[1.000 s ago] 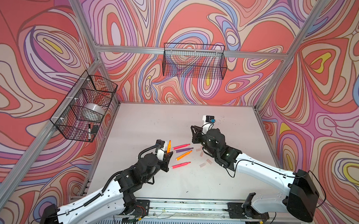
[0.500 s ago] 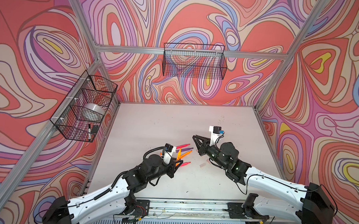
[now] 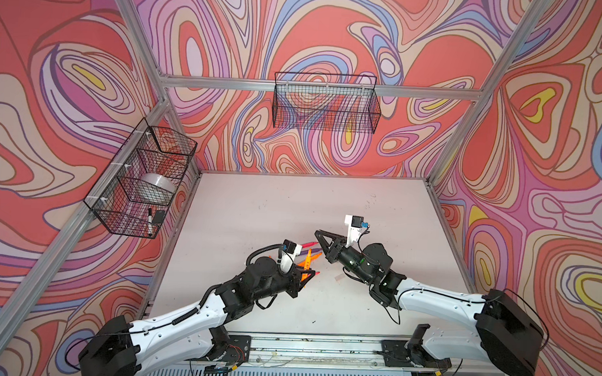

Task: Insert the pens into the pen caps
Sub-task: 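Lower the pink cap with the right gripper onto the highlighter tip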

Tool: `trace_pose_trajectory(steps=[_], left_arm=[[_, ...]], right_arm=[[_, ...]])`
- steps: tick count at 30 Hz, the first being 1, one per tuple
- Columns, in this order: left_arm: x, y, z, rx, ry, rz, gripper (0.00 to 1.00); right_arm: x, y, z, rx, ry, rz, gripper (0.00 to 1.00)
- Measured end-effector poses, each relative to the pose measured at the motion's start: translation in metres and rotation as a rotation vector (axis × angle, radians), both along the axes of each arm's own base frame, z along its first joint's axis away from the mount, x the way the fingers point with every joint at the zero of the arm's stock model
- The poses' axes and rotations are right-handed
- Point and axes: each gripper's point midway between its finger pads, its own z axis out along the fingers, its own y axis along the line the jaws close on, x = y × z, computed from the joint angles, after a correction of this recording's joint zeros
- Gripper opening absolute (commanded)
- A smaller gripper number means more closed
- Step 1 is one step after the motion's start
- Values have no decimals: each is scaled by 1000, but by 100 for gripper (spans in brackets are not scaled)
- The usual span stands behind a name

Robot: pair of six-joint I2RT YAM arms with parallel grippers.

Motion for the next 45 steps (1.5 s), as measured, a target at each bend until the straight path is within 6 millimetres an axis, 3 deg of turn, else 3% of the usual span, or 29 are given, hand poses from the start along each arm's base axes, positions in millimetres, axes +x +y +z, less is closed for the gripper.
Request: trace_pose_trajectory(steps=[6,19,45], left_arm=[[2,2,5,-11,-11,20,0],[3,2,6,-15,-11,24,0],[8,6,7,-12,-25,62,0]], right_arm=[[-3,14,-7,16,18,42,0],[-15,25,7,51,-13,81,0],[-26,29,14,38,-37,91,0]])
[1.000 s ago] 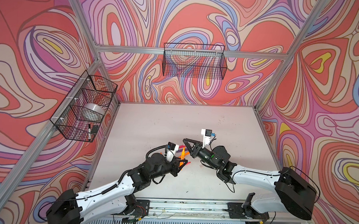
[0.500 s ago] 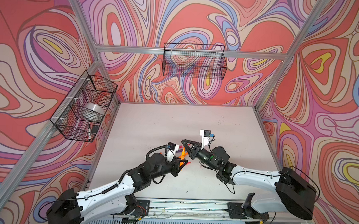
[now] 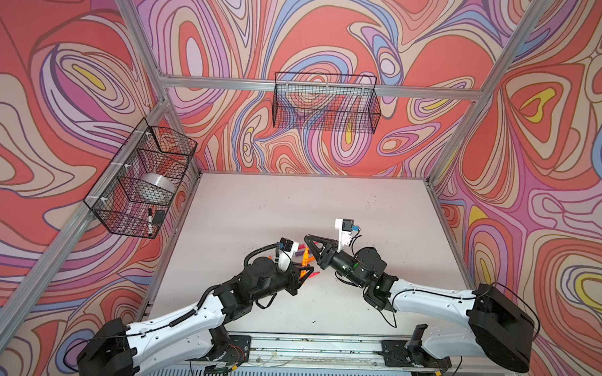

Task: Insert the pens into the pen caps
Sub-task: 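Lower the pink cap with the right gripper onto the highlighter tip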

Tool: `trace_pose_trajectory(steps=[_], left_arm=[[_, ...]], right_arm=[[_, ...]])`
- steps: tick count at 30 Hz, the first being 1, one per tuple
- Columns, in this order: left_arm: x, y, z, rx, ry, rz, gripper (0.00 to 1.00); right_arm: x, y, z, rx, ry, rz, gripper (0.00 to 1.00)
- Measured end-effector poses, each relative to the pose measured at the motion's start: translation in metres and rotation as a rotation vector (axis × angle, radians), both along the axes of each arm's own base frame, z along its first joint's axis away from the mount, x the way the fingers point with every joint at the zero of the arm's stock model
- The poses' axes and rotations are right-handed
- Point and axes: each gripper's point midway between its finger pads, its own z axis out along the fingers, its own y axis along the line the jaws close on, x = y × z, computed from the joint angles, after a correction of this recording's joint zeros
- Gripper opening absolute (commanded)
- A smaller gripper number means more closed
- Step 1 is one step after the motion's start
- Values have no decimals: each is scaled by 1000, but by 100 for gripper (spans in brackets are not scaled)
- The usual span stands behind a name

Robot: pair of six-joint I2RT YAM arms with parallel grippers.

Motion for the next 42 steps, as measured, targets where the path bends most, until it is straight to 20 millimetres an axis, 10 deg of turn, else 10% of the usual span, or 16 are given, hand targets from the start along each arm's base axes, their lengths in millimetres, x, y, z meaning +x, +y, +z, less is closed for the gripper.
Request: trace_pose_trajectory(steps=[27,42], left_arm=[[0,15,8,-7,-35,54,0],[10,24,5,44,-114,102,0]], right_arm=[[-17,14,-5,-9,-19,16,1],[-31,5,-28,-95,5,22,73]])
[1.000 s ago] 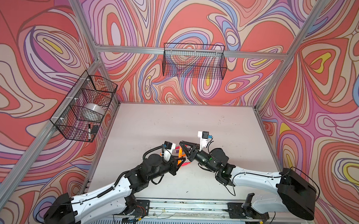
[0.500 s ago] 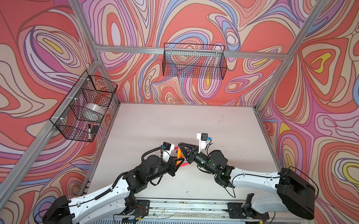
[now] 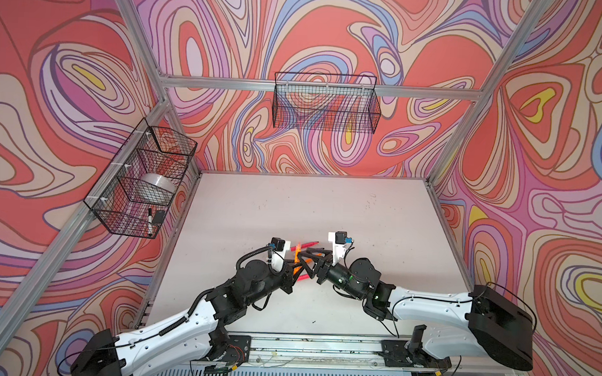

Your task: Insert the pens into the pen caps

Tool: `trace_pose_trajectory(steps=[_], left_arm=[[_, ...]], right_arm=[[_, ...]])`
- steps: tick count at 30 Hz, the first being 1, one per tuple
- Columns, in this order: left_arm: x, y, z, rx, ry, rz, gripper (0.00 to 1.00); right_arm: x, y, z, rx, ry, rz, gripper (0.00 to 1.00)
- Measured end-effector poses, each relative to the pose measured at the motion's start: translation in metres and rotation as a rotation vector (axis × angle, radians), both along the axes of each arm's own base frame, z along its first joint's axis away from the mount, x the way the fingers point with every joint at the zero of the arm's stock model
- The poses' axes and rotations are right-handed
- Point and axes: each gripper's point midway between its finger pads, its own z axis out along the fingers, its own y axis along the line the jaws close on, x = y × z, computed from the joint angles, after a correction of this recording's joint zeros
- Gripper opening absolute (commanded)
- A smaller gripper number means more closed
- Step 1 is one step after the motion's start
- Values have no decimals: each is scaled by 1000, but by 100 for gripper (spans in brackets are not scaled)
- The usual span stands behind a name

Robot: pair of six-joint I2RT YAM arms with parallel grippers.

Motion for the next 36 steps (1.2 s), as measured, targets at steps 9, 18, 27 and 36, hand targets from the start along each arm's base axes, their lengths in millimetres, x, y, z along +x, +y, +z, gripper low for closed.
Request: trace_pose_trajectory(steps=[9,18,27,36], left_arm=[[-5,10,-43,144,-93,-35,0],[-8,4,-47,185,-142,-90,0],[-10,1,-54,207,-142,-121,0],[-12,-1,-54,202,-140,-136,0]], right_arm=[[-3,-30,29,6,-59,-73,67],[8,-15,4,-110,-22,-82,59],[14,0,-10,-160,1,-66,46],[18,9,-9,-165,2,-59,28]])
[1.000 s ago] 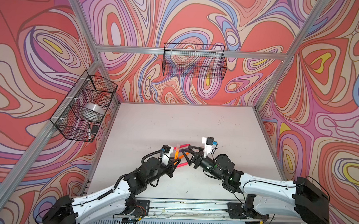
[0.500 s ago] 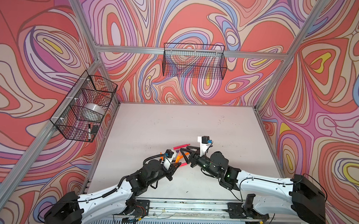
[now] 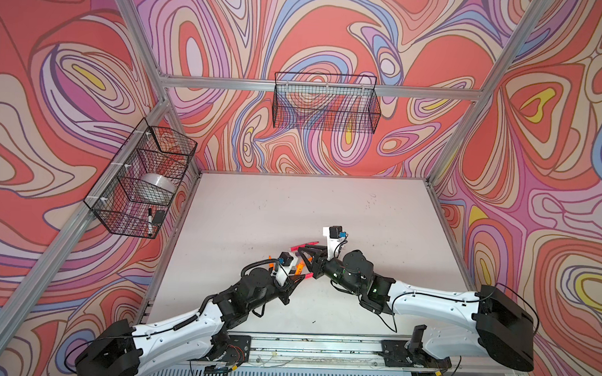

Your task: Insert the pens into the pen caps

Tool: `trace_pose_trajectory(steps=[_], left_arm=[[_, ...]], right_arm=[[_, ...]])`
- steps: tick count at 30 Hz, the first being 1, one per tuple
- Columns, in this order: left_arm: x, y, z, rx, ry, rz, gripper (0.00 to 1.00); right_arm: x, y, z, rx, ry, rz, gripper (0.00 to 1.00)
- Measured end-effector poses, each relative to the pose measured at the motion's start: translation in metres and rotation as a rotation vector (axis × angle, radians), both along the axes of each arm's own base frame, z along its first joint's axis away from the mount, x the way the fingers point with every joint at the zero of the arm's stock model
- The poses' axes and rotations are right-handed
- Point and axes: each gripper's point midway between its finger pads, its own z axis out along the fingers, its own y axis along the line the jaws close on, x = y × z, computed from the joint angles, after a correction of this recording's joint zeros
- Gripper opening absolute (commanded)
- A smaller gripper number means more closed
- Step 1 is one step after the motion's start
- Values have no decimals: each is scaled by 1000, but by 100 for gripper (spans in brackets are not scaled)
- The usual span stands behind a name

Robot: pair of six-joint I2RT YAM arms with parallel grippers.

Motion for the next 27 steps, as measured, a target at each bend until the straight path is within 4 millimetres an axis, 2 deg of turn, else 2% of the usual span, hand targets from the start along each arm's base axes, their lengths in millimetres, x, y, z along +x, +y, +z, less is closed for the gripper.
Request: trace_pose_trajectory(steps=[12,19,24,27], left_arm=[[0,0,-1,2,3,-1,0],[6,3,-4,44,-7,41,0],[15,6,5,85,-35,86,0],[18,12,2,129,-33,115,0]], right_arm=[[-1,2,-7,-11,18,11,1],[0,2,-11,-39,26,-39,0],[6,3,-5,-21,20,-111,0],[9,6,-8,-17,30,-154,0]])
